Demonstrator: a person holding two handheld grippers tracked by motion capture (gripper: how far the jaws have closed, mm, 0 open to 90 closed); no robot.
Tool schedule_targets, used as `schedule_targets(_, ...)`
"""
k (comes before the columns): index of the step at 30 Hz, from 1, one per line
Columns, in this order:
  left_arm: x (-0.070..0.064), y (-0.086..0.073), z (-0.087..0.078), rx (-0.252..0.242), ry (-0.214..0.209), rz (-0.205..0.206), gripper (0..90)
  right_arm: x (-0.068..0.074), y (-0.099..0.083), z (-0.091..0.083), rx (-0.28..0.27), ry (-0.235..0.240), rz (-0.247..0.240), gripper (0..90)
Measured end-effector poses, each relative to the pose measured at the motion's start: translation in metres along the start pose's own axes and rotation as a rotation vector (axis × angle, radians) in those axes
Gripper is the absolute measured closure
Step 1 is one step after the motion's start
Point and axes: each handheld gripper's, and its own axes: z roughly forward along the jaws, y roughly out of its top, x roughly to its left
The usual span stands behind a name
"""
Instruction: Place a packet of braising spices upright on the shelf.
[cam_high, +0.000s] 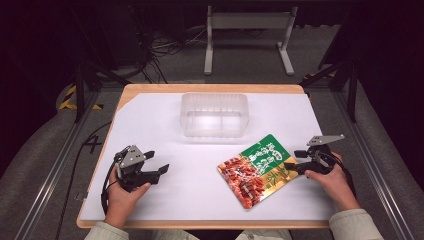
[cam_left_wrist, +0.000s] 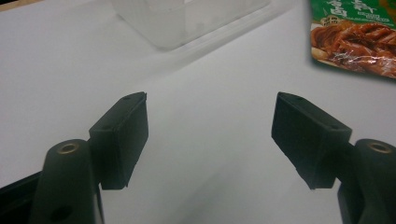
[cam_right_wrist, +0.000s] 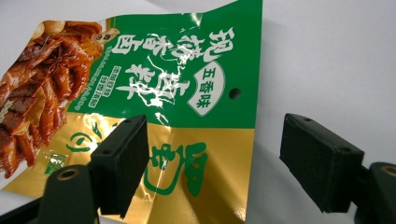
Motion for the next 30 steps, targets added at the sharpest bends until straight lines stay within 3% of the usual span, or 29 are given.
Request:
schedule_targets(17,0.0004,-0.0005,0.0012,0.003,-0.001,-0.005,27.3,0.004,-0.0051,0.006,0.046,0.072,0.001,30.1)
schedule_targets(22,0.0003,-0.0006,0.0015,0.005,-0.003,-0.006,27.2,0.0033,-0.0062,0.0046,0.049,0.099,0.006,37.6)
schedule_targets(30,0.0002,-0.0008,0.0028,0.003,-0.013,-0.006,27.3,0.0087,-0.0053,0.0079,0.087,0.179,-0.018,56.3)
